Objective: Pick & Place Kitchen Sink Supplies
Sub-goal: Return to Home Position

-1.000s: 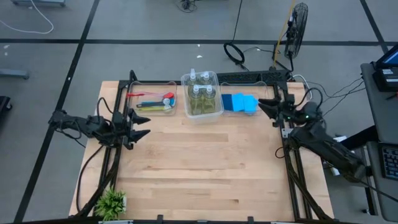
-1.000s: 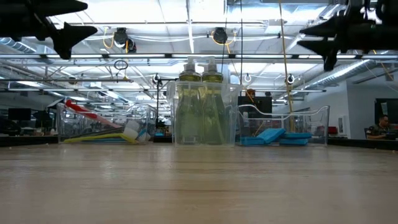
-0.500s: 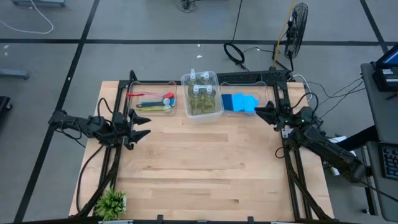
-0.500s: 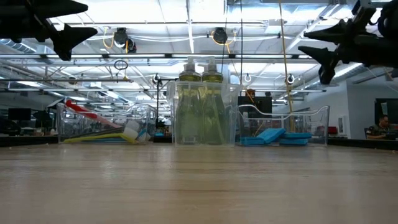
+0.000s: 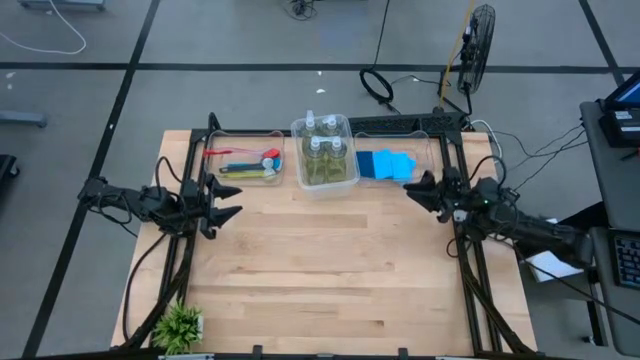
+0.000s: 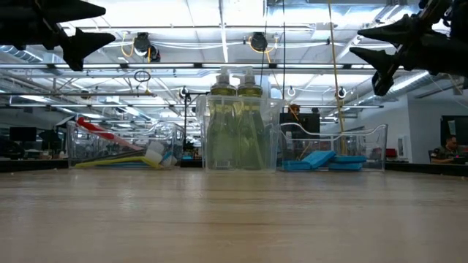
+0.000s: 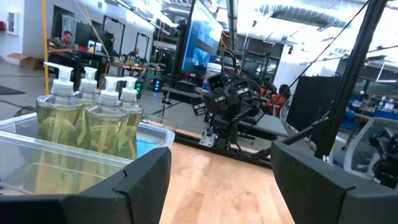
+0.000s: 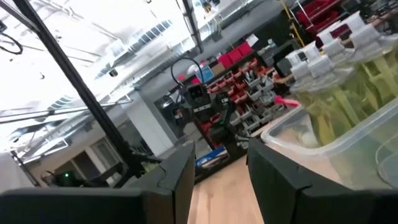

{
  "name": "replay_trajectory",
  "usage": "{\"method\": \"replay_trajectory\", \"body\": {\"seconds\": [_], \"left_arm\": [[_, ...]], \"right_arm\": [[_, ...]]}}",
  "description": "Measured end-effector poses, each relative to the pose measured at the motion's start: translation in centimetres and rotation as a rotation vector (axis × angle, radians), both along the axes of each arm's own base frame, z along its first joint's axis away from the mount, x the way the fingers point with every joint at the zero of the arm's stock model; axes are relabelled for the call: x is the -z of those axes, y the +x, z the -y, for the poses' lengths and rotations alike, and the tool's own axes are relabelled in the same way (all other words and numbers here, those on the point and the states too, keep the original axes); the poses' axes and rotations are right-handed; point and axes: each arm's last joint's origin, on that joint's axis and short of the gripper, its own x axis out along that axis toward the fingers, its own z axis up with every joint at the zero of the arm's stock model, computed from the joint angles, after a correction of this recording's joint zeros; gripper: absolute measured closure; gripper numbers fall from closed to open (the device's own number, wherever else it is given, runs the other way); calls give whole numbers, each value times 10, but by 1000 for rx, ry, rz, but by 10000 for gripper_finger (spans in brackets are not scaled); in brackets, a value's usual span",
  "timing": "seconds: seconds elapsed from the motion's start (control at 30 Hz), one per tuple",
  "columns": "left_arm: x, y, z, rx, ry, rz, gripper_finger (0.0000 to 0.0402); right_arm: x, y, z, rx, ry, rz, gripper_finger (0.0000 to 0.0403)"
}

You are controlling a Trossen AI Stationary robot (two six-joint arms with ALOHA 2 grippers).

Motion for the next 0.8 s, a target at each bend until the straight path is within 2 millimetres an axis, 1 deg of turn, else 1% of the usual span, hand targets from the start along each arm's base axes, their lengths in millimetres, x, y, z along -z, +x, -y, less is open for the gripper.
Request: {"method": "replay_trajectory", "body": {"seconds": [0.17,0.3,0.43,0.47,0.53,0.67,0.8], "left_arm": [[1,0,1,20,25,-12,128],[1,-3,0,25,19,-4,128],[1,-9,-1,36,31,9,128],[1,-10,0,38,43,9,128],[2,-9,1,44,77,-16,128],[11,-8,3,70,94,-89,128],[14,-8,4,83,111,-118,128]], "right_arm": [[2,2,-3,-6,7,-21,267],[0,1,-3,-8,-3,-3,266],[4,3,-3,-2,-9,-74,265],[0,2,-3,1,-20,-77,266],[-6,1,-3,5,-34,-80,266],[3,3,-2,6,-14,-161,264],[3,3,-3,10,-41,-173,265]]}}
